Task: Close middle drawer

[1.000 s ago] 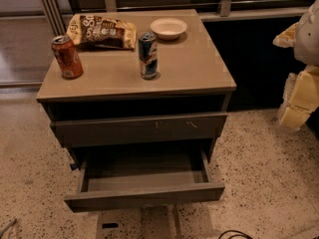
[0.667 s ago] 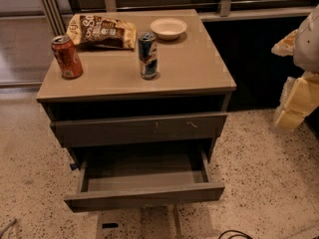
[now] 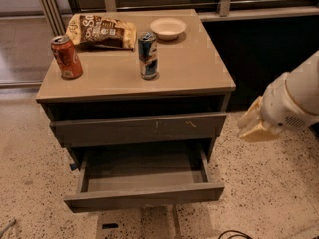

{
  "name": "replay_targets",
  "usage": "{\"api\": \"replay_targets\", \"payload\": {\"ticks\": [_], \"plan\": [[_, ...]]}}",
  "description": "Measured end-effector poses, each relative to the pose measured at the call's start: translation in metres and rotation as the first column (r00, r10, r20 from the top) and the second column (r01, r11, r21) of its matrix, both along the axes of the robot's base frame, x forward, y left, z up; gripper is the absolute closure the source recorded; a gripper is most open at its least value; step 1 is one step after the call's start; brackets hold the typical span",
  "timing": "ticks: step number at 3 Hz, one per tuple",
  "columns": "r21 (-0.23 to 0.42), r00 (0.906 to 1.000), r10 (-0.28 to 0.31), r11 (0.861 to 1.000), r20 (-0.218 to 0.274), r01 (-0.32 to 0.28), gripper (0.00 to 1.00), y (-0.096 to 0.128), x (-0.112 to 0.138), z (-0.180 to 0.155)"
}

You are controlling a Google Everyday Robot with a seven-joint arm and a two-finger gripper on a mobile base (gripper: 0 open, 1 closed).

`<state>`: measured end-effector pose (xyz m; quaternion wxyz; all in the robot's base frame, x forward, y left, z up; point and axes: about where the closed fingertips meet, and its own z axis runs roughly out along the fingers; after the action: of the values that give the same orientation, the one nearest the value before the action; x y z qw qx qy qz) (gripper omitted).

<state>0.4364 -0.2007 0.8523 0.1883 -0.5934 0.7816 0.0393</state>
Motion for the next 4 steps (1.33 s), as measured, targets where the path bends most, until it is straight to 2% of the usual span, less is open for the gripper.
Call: {"api": "replay_targets", "payload": {"ticks": [1,2,3,4], "plan": [[0.079,0.9913,0.000,0.997,-0.132,0.011,0.90,0.004,-0.011,-0.080],[0.090,0.9873,0.002,0.996,-0.159,0.013,1.00,0.005,-0.012,-0.094],[0.085,0.9891,0.010,0.996,-0.147,0.003,1.00,0.004,-0.016,-0.114],[0.096,0.9902,0.056,0.994,-0.127,-0.044,1.00,0.007,-0.036,-0.186]]}}
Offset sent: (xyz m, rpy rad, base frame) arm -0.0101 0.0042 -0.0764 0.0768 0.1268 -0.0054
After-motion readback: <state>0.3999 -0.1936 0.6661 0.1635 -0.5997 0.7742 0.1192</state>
